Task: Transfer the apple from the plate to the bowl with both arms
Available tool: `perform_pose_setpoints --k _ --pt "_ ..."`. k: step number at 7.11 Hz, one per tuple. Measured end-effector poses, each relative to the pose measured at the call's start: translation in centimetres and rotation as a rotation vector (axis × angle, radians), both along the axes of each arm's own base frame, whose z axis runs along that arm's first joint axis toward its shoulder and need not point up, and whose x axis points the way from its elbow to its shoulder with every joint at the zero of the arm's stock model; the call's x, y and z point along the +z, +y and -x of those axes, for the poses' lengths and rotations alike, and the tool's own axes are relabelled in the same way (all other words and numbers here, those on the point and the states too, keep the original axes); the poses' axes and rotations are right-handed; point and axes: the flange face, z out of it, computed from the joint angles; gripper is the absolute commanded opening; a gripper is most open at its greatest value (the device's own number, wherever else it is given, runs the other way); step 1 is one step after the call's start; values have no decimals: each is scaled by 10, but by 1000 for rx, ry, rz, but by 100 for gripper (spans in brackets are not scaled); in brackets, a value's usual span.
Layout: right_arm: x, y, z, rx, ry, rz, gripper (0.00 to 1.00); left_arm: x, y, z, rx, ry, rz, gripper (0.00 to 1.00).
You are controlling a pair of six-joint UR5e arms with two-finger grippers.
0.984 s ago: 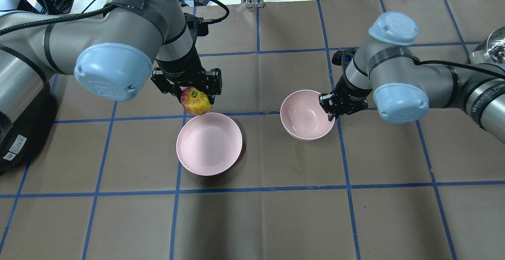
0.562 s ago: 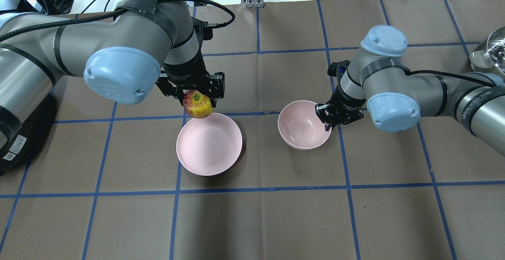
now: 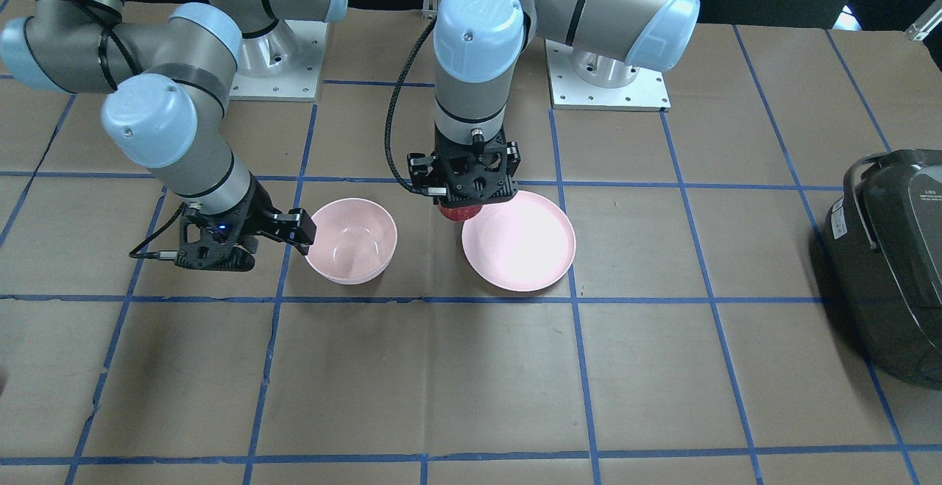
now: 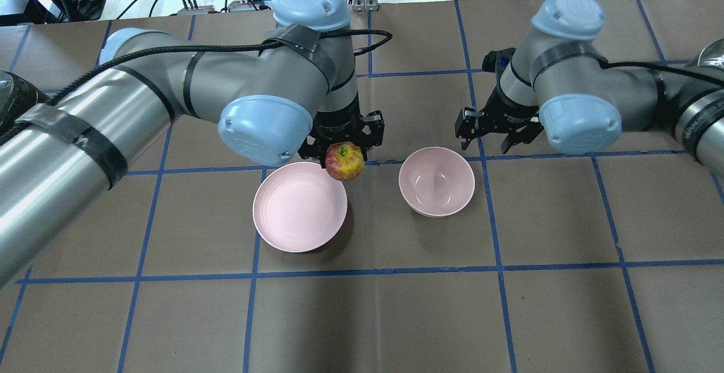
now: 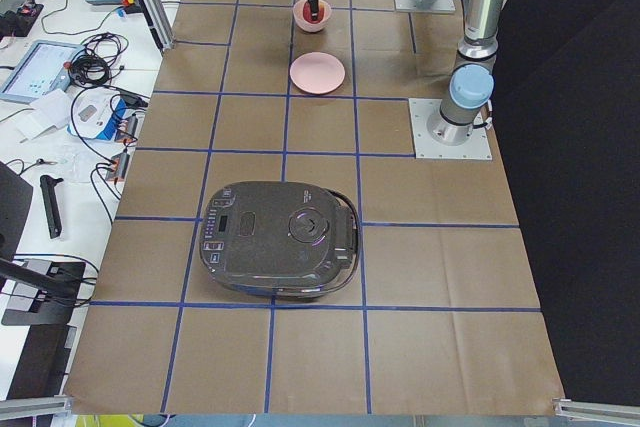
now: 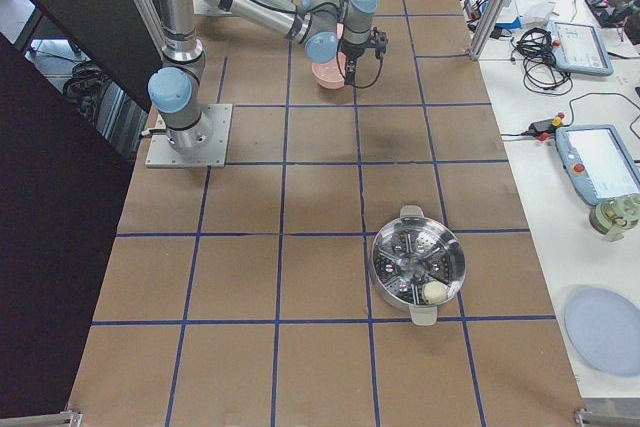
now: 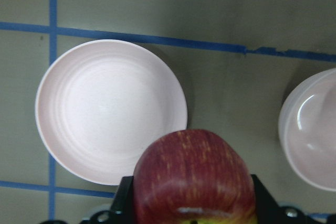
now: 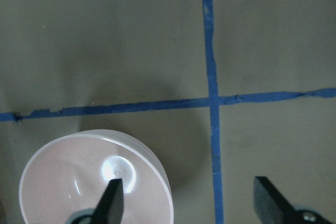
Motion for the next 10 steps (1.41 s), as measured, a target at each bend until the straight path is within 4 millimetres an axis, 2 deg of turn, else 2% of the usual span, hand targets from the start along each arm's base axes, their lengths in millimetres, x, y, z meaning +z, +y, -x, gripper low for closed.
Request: perform_pose_setpoints --k 1,2,3,4,5,6,7,8,9,10 --pt "50 -12 14 -17 38 28 100 -17 -2 24 43 21 22 40" --pt "100 -12 30 -39 74 52 100 -34 -3 52 80 32 34 41" --pt "138 -7 43 -60 95 75 100 -51 -2 85 121 32 34 41" --pt "153 -4 50 -71 103 82 100 -67 1 116 160 27 26 41" --pt "156 -3 55 -75 116 77 100 -78 1 133 182 23 21 67" --pt "149 -1 63 -68 157 61 100 -87 1 141 186 20 16 84" --pt "139 2 70 -56 201 41 100 -96 2 143 176 13 7 96" --pt "133 3 75 -48 228 28 100 -103 2 145 160 10 3 99" --pt "131 4 78 -46 248 23 100 -100 2 145 147 16 9 100" --pt "131 5 80 -44 263 21 100 -87 3 142 132 26 23 100"
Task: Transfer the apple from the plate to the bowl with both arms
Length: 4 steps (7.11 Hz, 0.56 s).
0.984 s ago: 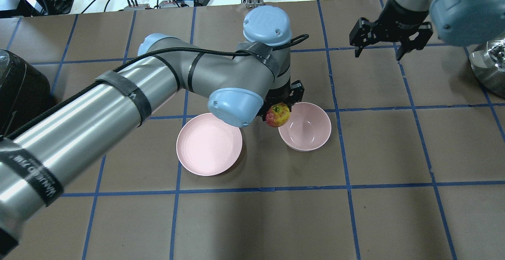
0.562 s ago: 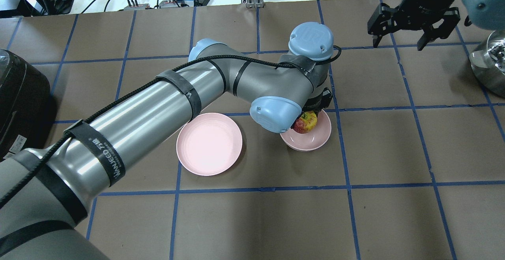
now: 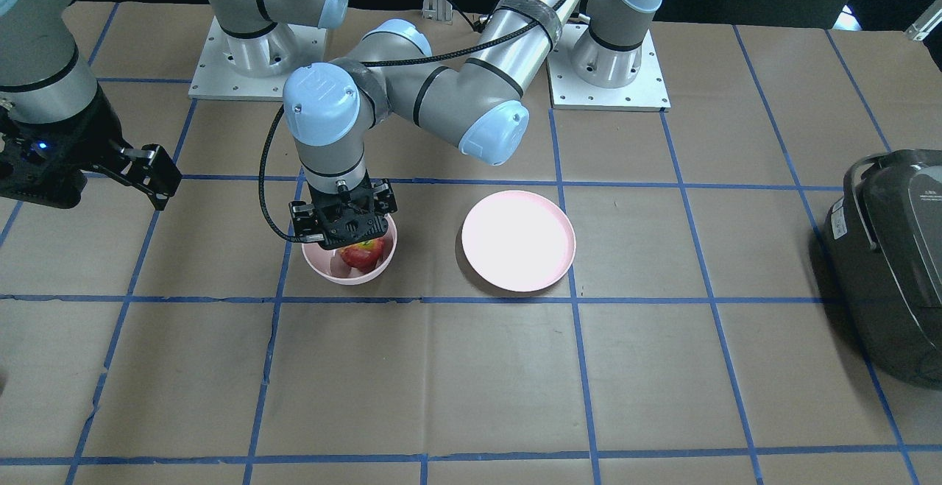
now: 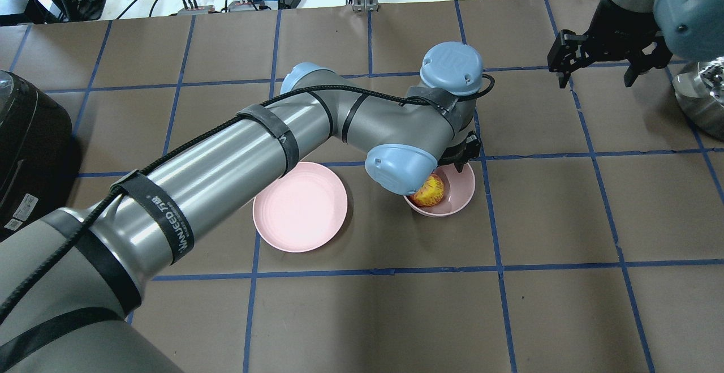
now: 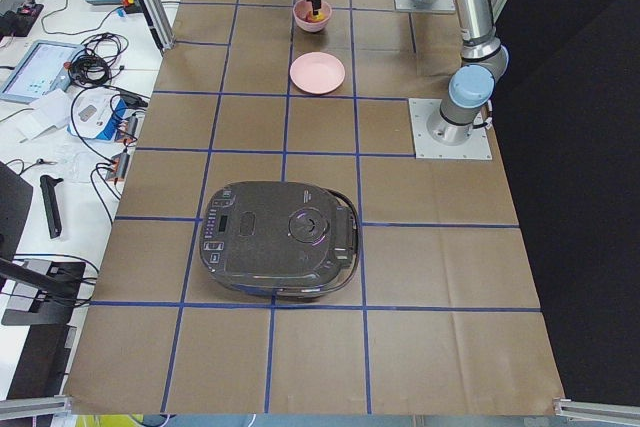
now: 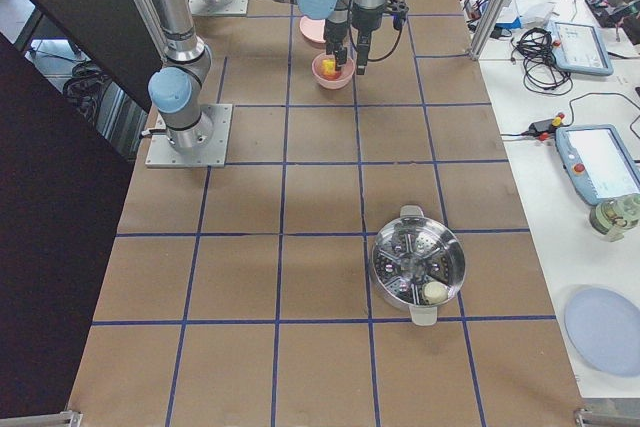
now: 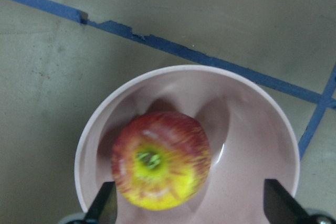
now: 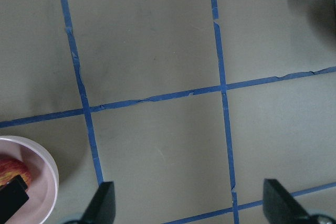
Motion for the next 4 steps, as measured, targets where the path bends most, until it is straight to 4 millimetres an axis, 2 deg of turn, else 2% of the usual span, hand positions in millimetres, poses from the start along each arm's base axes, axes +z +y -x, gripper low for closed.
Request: perform_pose_setpoints --k 1,2,4 --pt "-1 0 0 1 5 -2 100 21 2 -9 -32 3 9 100" --pt "-2 1 -1 2 1 -6 100 50 0 -33 -75 -8 -4 100" --pt "-1 1 -14 6 -69 5 100 125 -9 -115 -168 -19 -34 100"
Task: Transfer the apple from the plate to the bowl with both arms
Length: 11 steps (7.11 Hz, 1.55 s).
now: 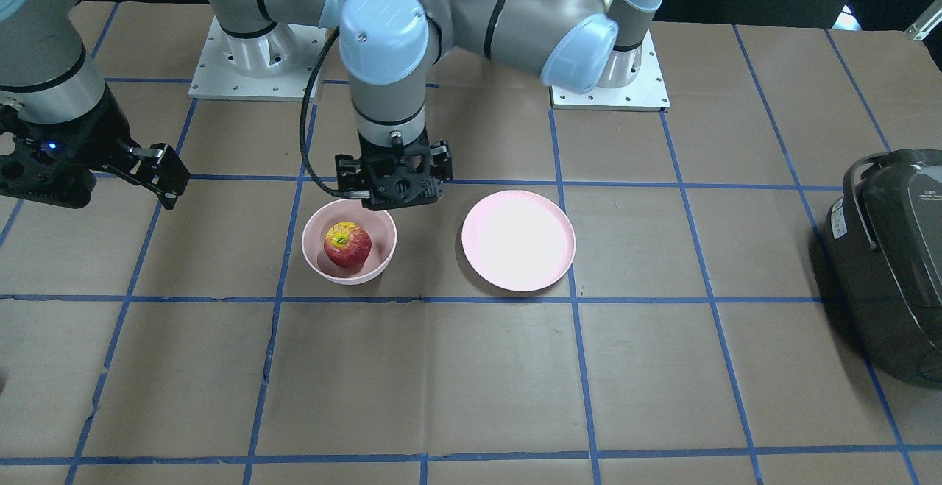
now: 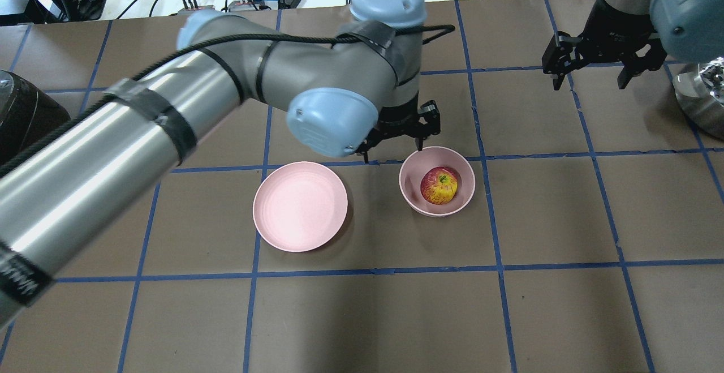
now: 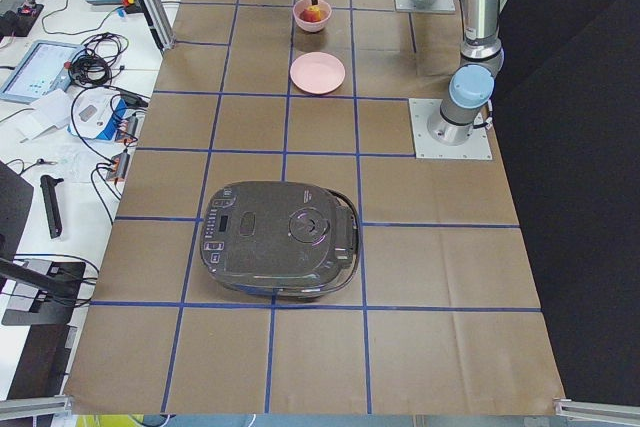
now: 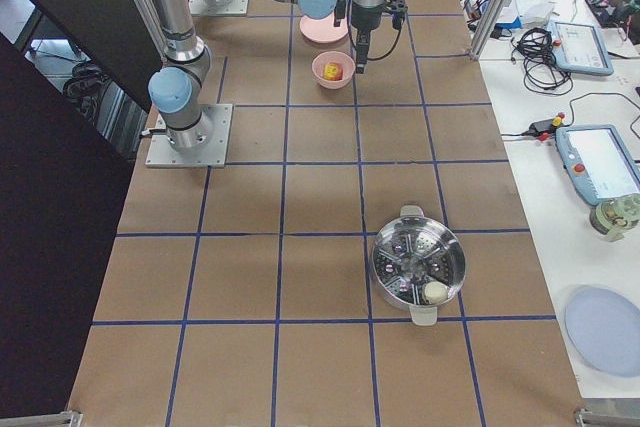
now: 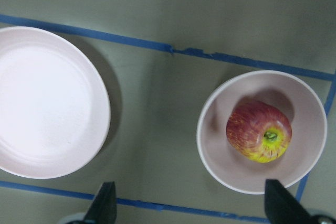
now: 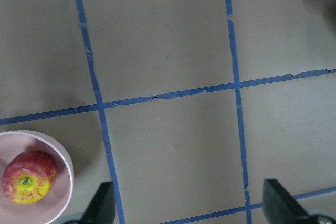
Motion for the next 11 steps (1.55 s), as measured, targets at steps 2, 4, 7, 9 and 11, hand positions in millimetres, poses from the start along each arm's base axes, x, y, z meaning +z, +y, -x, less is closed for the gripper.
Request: perform_pose_setpoints --k 2,4,7,9,11 --pt "10 2 -18 7 -76 30 100 63 -12 -94 -124 19 18 100" --pt "15 6 -41 13 -89 42 100 102 -9 -168 -205 26 32 100" --pt "18 9 -59 30 -90 55 100 118 -2 -209 -267 7 28 100" --pt "32 5 -60 33 -88 84 100 117 -2 -212 -274 4 28 100" --pt "37 3 -60 34 -87 92 100 117 -2 -212 -272 8 28 100"
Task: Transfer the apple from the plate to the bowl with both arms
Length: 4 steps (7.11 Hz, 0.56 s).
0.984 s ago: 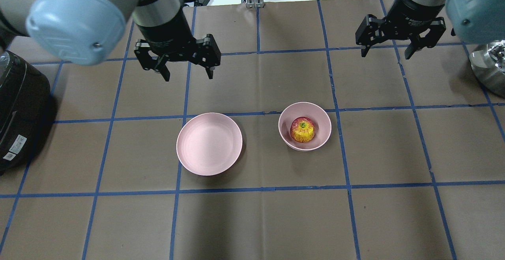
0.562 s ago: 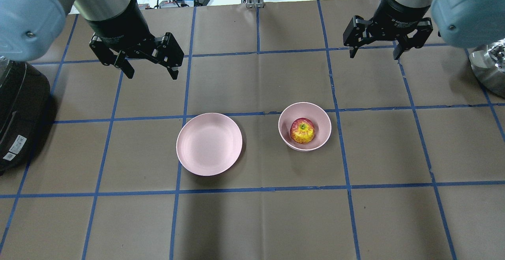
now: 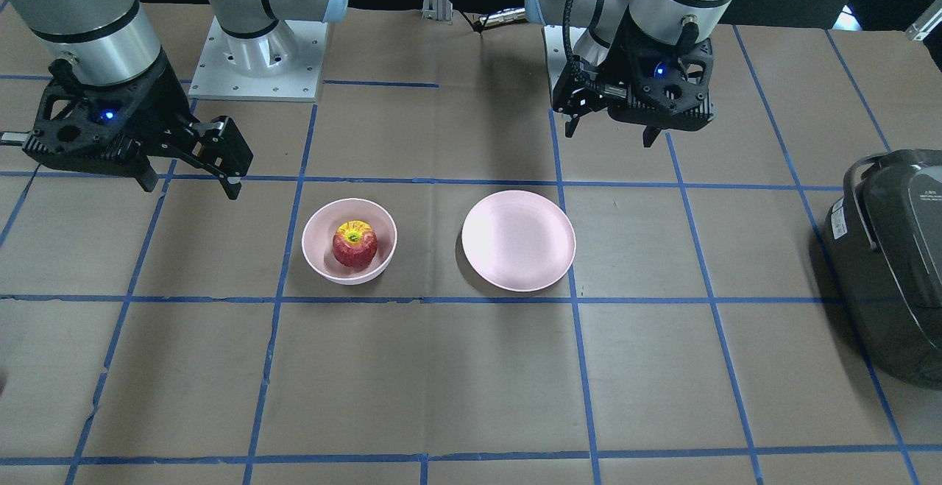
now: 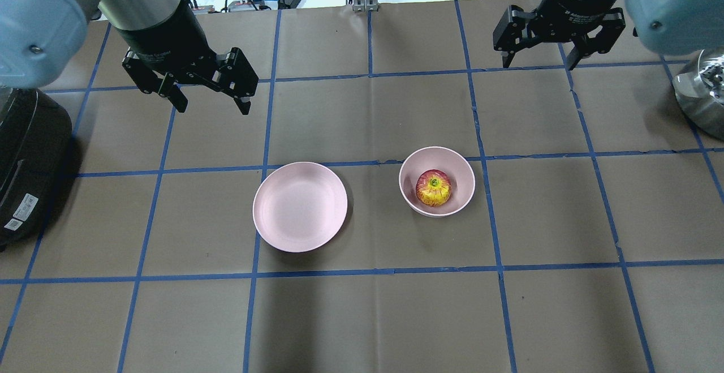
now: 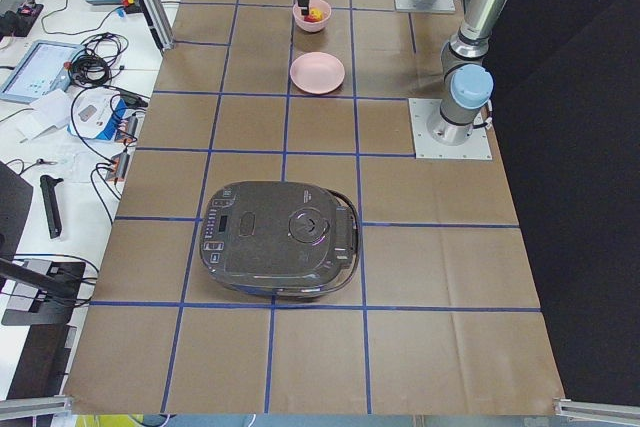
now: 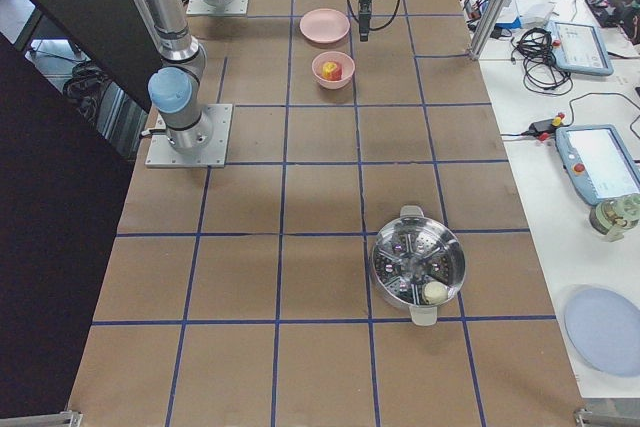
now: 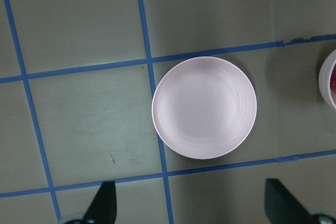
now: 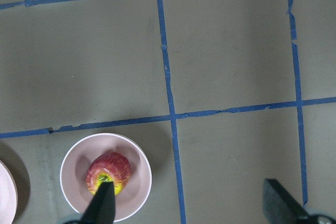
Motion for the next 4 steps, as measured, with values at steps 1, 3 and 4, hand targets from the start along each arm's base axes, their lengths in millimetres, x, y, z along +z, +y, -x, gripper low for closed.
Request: perform_pose_setpoints --k 1,3,4 --pt "-1 0 0 0 0 -3 100 0 0 0 2 2 0 100" --pt "-3 0 0 0 1 -8 100 -1 -1 0 2 0 0 100" --pt "-3 0 0 1 2 -9 100 -1 -1 -1 0 -3 1 100"
